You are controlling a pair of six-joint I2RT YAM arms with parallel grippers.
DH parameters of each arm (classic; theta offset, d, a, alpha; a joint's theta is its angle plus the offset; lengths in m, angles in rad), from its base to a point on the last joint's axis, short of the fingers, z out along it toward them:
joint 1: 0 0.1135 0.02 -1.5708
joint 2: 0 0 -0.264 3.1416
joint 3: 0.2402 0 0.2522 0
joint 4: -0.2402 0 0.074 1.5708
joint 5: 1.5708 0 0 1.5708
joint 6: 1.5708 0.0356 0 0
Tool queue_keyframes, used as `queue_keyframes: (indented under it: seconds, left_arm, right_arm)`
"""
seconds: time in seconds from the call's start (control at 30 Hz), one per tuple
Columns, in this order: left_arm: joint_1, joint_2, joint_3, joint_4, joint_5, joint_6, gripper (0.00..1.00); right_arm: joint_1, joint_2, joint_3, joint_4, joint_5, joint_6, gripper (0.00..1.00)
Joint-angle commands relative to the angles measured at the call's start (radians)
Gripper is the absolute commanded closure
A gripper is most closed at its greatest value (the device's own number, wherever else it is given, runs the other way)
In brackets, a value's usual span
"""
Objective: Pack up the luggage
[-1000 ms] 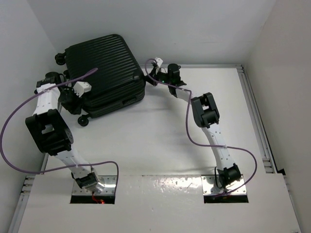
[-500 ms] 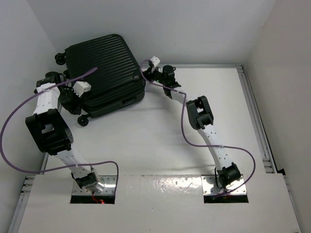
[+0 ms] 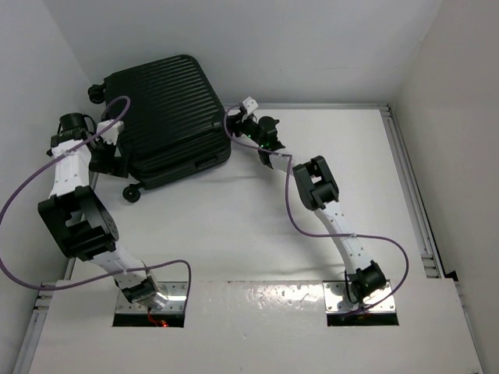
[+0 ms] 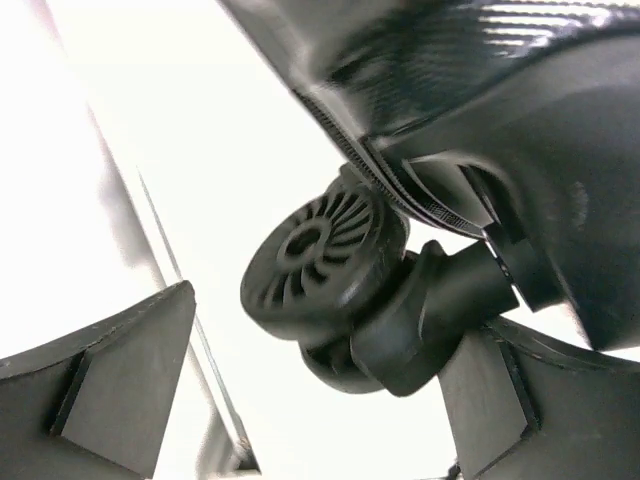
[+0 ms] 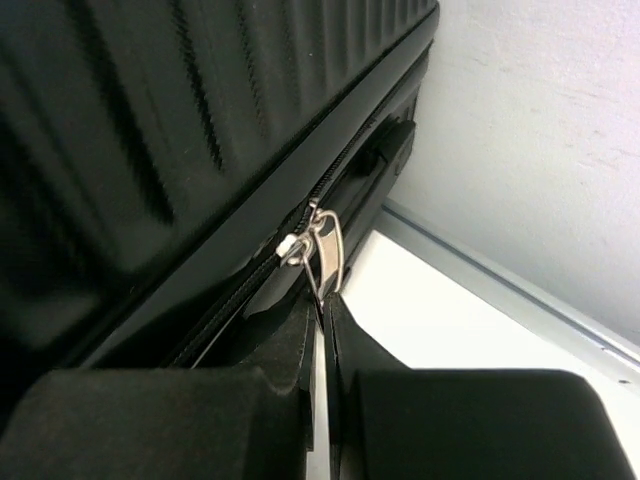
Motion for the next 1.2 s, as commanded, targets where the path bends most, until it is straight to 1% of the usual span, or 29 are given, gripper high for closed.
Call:
queue_keyframes:
  seconds: [0.0, 0.1, 0.27, 0.33, 0.37, 0.43, 0.47, 0.53, 0.57, 0.63, 0.7, 0.77, 0.87, 0.9, 0.93, 0.97, 1.0, 1.03, 1.07, 1.1, 1.13, 1.17]
  left_arm:
    - [-0.086, -0.041, 0.126, 0.769, 0.009, -0.414, 0.0]
    - [-0.086, -0.078, 0.166, 0.728, -0.059, -0.406, 0.0]
    - [-0.086, -0.101, 0.234, 0.608, -0.101, -0.363, 0.0]
    - [-0.086, -0.127, 0.234, 0.588, -0.113, -0.362, 0.0]
    - [-0.086, -0.128, 0.234, 0.571, -0.113, -0.362, 0.0]
    - [-0.086, -0.14, 0.234, 0.547, -0.113, -0.372, 0.0]
    - [-0.086, -0.152, 0.234, 0.53, -0.071, -0.384, 0.0]
    - [-0.086, -0.163, 0.243, 0.465, 0.008, -0.404, 0.0]
    - [-0.103, -0.172, 0.252, 0.442, 0.072, -0.404, 0.0]
    - [-0.141, -0.183, 0.252, 0.375, 0.106, -0.389, 0.0]
    - [-0.189, -0.216, 0.219, 0.349, 0.106, -0.36, 0.0]
    - [-0.209, -0.264, 0.159, 0.338, 0.051, -0.323, 0.0]
    - [-0.22, -0.313, 0.111, 0.326, 0.03, -0.31, 0.0]
    - [-0.229, -0.324, 0.082, 0.316, 0.019, -0.31, 0.0]
    - [-0.229, -0.334, 0.07, 0.316, 0.019, -0.31, 0.0]
    - [-0.238, -0.335, 0.06, 0.316, 0.004, -0.31, 0.0]
    - [-0.253, -0.347, 0.06, 0.316, -0.019, -0.31, 0.0]
    - [-0.263, -0.347, 0.06, 0.307, -0.036, -0.31, 0.0]
    - [-0.263, -0.338, 0.06, 0.307, -0.05, -0.333, 0.0]
    - [-0.277, -0.318, 0.085, 0.295, -0.062, -0.342, 0.0]
    - [-0.289, -0.304, 0.099, 0.295, -0.063, -0.352, 0.0]
    - [-0.289, -0.29, 0.112, 0.281, -0.063, -0.352, 0.0]
  right_arm:
    - [0.059, -0.128, -0.048, 0.197, -0.14, 0.137, 1.0]
    - [0.085, -0.137, -0.053, 0.235, -0.195, 0.19, 1.0]
    - [0.123, -0.146, -0.06, 0.336, -0.341, 0.269, 1.0]
    - [0.135, -0.155, -0.079, 0.379, -0.365, 0.305, 1.0]
    - [0.152, -0.161, -0.083, 0.393, -0.4, 0.329, 1.0]
    - [0.166, -0.171, -0.091, 0.421, -0.419, 0.36, 1.0]
    - [0.174, -0.169, -0.096, 0.439, -0.437, 0.381, 1.0]
    - [0.195, -0.174, -0.094, 0.456, -0.444, 0.395, 1.0]
    - [0.204, -0.174, -0.096, 0.461, -0.442, 0.4, 1.0]
    - [0.227, -0.169, -0.091, 0.458, -0.433, 0.394, 1.0]
    - [0.241, -0.165, -0.086, 0.436, -0.405, 0.386, 1.0]
    - [0.266, -0.171, -0.099, 0.409, -0.369, 0.363, 1.0]
    - [0.275, -0.195, -0.142, 0.389, -0.295, 0.317, 1.0]
    - [0.273, -0.204, -0.202, 0.387, -0.286, 0.293, 0.91]
    - [0.27, -0.221, -0.232, 0.392, -0.268, 0.273, 0.8]
    - [0.255, -0.264, -0.264, 0.399, -0.258, 0.262, 0.7]
    - [0.252, -0.305, -0.377, 0.405, -0.243, 0.244, 0.56]
    - [0.225, -0.356, -0.414, 0.43, -0.243, 0.234, 0.51]
    - [0.218, -0.414, -0.526, 0.434, -0.247, 0.233, 0.47]
    - [0.205, -0.44, -0.565, 0.444, -0.27, 0.225, 0.4]
    - [0.172, -0.511, -0.606, 0.444, -0.273, 0.219, 0.37]
    - [0.162, -0.548, -0.693, 0.439, -0.28, 0.213, 0.34]
